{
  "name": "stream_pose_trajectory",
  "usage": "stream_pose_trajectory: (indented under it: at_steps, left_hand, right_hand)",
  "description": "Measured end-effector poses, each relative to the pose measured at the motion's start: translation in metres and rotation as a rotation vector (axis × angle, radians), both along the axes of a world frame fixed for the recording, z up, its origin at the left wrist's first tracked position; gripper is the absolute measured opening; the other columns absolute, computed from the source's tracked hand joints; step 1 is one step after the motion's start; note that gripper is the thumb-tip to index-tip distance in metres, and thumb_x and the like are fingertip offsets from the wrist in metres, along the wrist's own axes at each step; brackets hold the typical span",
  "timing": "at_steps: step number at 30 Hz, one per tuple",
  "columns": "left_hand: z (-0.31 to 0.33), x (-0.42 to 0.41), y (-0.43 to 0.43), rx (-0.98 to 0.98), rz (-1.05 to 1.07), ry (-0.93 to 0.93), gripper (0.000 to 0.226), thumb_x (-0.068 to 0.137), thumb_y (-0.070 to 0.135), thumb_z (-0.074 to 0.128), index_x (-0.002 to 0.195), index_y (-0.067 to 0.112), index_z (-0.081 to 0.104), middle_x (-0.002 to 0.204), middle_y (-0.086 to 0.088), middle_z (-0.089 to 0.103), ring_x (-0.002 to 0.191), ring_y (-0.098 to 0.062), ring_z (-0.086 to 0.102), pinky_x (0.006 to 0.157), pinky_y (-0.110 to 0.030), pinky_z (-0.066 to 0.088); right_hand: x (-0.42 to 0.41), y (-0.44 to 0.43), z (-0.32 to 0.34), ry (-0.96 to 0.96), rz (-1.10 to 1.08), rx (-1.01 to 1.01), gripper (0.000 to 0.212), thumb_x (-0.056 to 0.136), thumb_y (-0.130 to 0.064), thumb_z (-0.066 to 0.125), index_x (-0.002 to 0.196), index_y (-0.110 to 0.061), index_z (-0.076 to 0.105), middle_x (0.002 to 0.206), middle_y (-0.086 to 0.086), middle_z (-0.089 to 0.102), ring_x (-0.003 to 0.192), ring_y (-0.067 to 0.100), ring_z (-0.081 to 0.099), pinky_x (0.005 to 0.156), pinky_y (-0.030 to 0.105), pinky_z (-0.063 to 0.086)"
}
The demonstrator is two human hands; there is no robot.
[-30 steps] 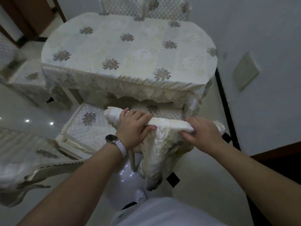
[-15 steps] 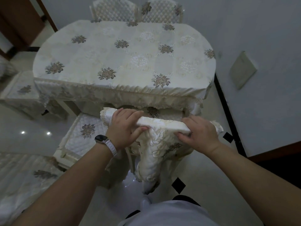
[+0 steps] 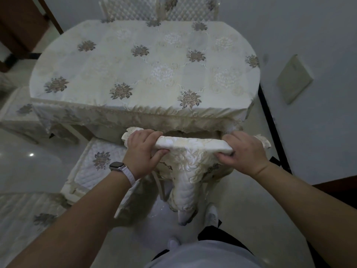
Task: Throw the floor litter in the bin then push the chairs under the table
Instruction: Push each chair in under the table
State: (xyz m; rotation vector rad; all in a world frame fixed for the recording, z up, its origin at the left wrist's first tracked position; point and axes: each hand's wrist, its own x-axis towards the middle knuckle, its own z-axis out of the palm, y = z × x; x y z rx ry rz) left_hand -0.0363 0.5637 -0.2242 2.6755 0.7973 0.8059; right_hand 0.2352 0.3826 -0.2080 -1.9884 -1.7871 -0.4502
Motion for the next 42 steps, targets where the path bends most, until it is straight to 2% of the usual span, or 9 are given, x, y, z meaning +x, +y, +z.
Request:
stream_pose_trajectory:
  at_steps: [9,15,19,23,27,37,42]
  left_hand:
    - [-0.005,0.034,0.028,-0.05,-0.007,0.045,0.051,0.09,0.063,0.044,0.117,0.02,0.054,0.111,-0.009,0.059,0.101,-0.027,0.048,0.094,-0.041,0.031]
    - [0.0,0.056,0.049,-0.063,0.014,0.061,0.044,0.086,0.054,0.052,0.116,0.022,0.053,0.112,-0.01,0.059,0.101,-0.029,0.05,0.094,-0.042,0.032]
    - [-0.003,0.068,0.052,-0.05,0.015,0.052,0.047,0.087,0.054,0.052,0.117,0.018,0.056,0.114,-0.01,0.059,0.104,-0.029,0.05,0.095,-0.045,0.035]
    - [-0.003,0.082,0.055,-0.035,0.049,0.026,0.051,0.086,0.053,0.053,0.116,0.013,0.057,0.111,-0.014,0.059,0.104,-0.028,0.047,0.094,-0.049,0.037]
    - [0.003,0.093,0.062,-0.054,0.043,0.018,0.054,0.086,0.052,0.055,0.118,0.009,0.06,0.113,-0.014,0.059,0.107,-0.026,0.044,0.096,-0.049,0.035]
    - [0.012,0.107,0.084,-0.069,0.031,0.023,0.049,0.088,0.053,0.053,0.114,0.012,0.058,0.108,-0.011,0.058,0.102,-0.023,0.046,0.092,-0.048,0.037]
    - [0.005,0.1,0.077,-0.04,0.038,0.023,0.05,0.087,0.053,0.054,0.112,0.009,0.06,0.107,-0.012,0.059,0.102,-0.026,0.048,0.091,-0.046,0.037]
  right_hand:
    - [0.035,0.028,-0.007,0.034,0.016,-0.047,0.042,0.076,-0.055,0.059,0.081,-0.013,0.066,0.071,0.005,0.055,0.063,0.03,0.055,0.049,0.034,0.037]
    - [0.055,0.051,-0.003,0.05,0.008,-0.031,0.045,0.077,-0.056,0.057,0.081,-0.013,0.065,0.071,0.006,0.056,0.063,0.031,0.055,0.051,0.036,0.043]
    - [0.072,0.058,-0.003,0.025,0.014,-0.031,0.045,0.077,-0.056,0.058,0.08,-0.011,0.065,0.07,0.006,0.055,0.062,0.03,0.054,0.051,0.033,0.037]
    - [0.087,0.066,0.001,0.035,0.035,-0.038,0.046,0.077,-0.056,0.059,0.08,-0.01,0.064,0.073,0.008,0.058,0.064,0.03,0.055,0.051,0.035,0.041]
    - [0.098,0.076,0.006,0.074,0.042,-0.057,0.045,0.077,-0.056,0.059,0.089,-0.012,0.066,0.072,0.008,0.057,0.065,0.029,0.055,0.051,0.036,0.043]
    - [0.109,0.093,0.012,0.076,0.003,-0.046,0.049,0.077,-0.056,0.058,0.089,-0.009,0.066,0.076,0.009,0.057,0.068,0.031,0.054,0.057,0.033,0.037]
    - [0.104,0.086,0.007,0.075,0.007,-0.055,0.048,0.077,-0.057,0.059,0.09,-0.011,0.067,0.075,0.008,0.057,0.066,0.029,0.053,0.055,0.035,0.041]
